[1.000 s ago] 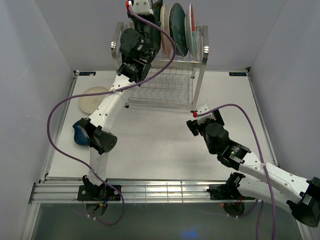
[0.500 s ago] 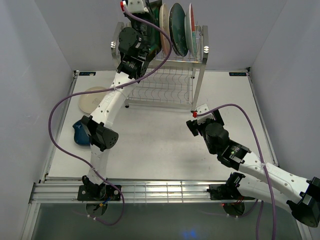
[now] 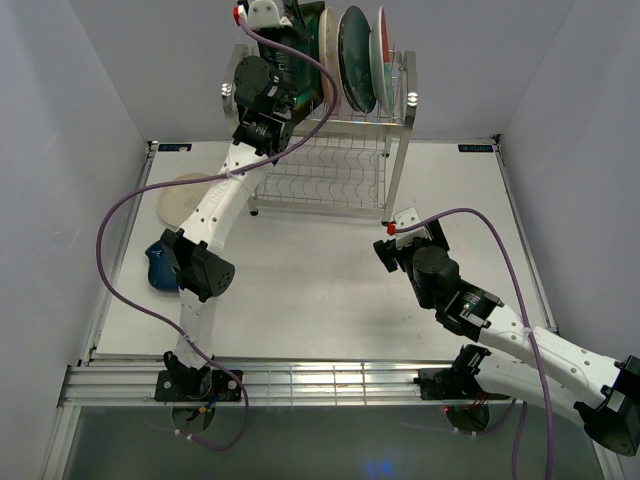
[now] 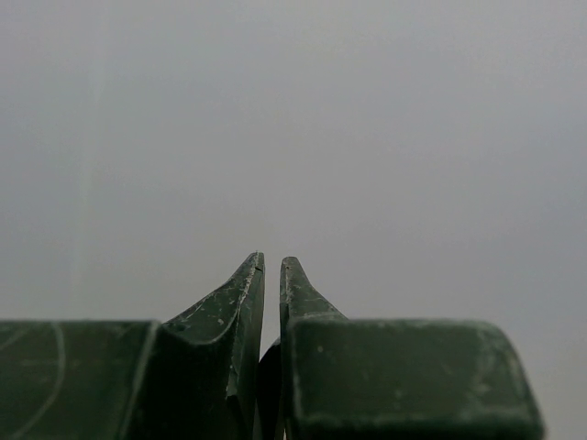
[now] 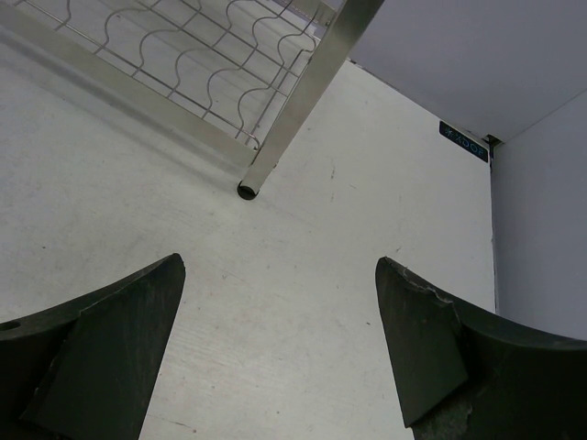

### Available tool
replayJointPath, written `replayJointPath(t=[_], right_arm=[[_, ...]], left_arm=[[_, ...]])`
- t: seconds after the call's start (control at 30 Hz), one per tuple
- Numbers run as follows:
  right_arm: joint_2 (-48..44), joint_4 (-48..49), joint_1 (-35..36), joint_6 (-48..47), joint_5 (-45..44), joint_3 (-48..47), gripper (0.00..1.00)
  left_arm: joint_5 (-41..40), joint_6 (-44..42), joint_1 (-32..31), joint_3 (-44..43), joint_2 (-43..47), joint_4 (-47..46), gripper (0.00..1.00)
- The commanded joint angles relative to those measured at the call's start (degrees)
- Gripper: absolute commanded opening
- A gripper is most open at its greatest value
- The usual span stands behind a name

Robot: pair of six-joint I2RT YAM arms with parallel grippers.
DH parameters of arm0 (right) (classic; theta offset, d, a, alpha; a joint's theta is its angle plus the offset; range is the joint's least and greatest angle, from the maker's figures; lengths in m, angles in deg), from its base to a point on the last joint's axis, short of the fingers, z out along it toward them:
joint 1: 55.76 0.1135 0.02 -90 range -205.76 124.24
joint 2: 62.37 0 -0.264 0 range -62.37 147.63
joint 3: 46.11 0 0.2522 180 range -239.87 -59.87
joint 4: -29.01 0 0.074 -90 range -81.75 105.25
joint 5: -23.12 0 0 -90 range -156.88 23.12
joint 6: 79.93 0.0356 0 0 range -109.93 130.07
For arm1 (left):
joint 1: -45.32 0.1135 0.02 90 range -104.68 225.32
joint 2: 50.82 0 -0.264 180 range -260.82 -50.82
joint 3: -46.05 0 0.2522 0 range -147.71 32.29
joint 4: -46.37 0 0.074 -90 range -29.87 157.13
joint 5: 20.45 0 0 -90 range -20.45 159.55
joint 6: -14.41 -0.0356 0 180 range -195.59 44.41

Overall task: Load the plates into the dish rack
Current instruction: Insert the plate into the dish rack.

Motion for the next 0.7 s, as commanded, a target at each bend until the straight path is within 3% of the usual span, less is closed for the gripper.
replayJointPath(t=[0.0,0.17,0.33,0.67], right_arm=[[-0.9,1.3,-0.2,1.1,-0.7,-0.8,0.9],[-1.0,1.3,-0.2,1.3,-0.7,-0.7,0.9],[-1.0,1.3,-0.2,1.2,-0.6,-0.7,0.9],[-1.3,1.2,-0.3,1.4,-0.5,-0.8,0.9]], left_arm=[[-0.4,2.9,1.2,2.7,0.4,4.7,0.19],[0.5,4.6,2.3,3.4,-0.8,4.7,0.22],[1.3,6.3,2.7,3.0,-1.6,4.8,0.38],[3.3,10.4,4.6,8.7,0.7,5.9,0.35]])
